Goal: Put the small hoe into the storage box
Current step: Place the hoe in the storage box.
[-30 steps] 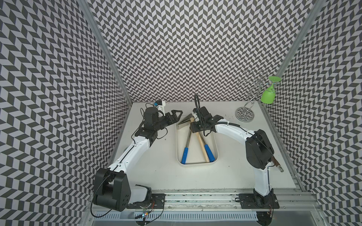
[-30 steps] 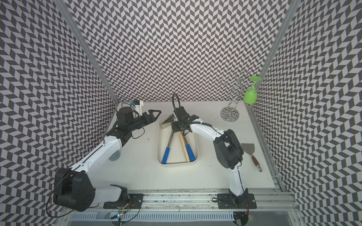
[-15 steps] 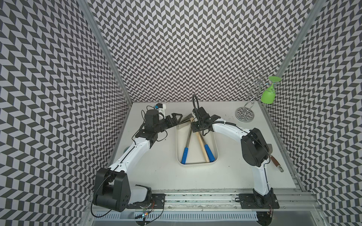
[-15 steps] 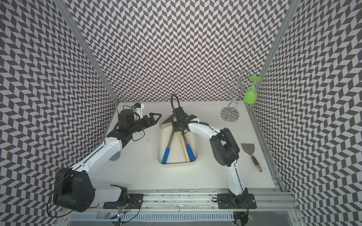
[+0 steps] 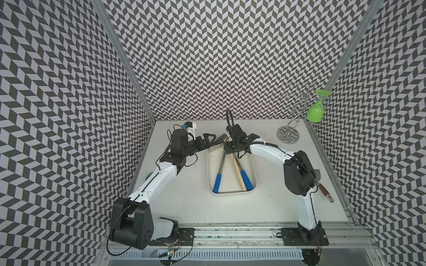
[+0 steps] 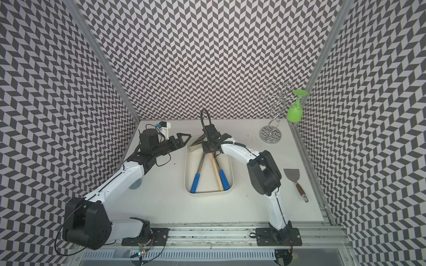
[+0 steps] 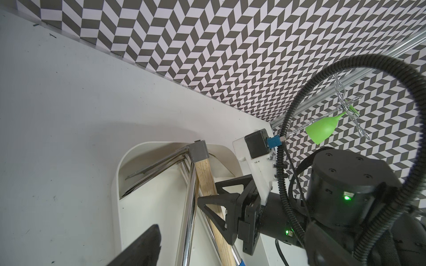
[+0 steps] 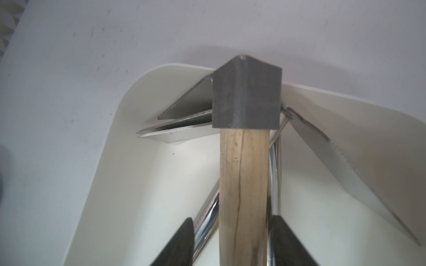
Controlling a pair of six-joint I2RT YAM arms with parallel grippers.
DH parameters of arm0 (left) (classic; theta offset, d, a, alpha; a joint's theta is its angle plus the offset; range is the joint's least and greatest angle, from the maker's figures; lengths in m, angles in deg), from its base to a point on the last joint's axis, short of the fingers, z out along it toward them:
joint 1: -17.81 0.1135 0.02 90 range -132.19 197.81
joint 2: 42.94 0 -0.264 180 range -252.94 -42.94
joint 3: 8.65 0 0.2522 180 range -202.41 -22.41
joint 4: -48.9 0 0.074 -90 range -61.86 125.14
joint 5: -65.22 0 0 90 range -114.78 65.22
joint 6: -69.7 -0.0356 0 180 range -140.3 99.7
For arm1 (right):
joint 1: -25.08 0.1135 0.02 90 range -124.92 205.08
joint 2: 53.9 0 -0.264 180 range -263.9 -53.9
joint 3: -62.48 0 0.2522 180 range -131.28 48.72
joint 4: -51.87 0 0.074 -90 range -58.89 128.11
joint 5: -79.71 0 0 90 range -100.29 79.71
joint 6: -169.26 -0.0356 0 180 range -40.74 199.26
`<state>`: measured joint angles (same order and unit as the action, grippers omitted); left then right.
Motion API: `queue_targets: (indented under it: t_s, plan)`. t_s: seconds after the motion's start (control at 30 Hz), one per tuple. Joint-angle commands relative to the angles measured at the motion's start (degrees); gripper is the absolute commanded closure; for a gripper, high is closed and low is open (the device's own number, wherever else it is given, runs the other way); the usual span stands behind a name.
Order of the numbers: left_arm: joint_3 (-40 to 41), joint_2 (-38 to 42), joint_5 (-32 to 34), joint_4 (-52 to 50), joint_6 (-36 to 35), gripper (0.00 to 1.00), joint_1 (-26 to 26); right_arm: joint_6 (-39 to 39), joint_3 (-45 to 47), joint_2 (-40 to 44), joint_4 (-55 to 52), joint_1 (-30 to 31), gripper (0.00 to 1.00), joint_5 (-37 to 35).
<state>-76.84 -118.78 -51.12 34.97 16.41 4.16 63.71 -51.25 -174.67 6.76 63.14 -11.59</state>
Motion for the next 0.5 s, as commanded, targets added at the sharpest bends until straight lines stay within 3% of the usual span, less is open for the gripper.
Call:
queue_targets:
  t_s: [0.0,0.23,0.47]
  plan:
    - [-0.5,1.4,0.4,-0.3,-1.9,0.00,-0.3,0.0,-0.9,5.6,0.8,-0.2,0.37,-2.5]
    - [-1.4,1.6,4.6,0.4,-2.6,0.00,-0.3,0.8,11.3,21.7,10.5,-0.6,0.33,-15.0]
    - [-1.8,2.1,13.2,-1.2,-6.5,0.00,-0.1,8.4,37.4,38.5,41.9,-1.7,0.30,-26.6]
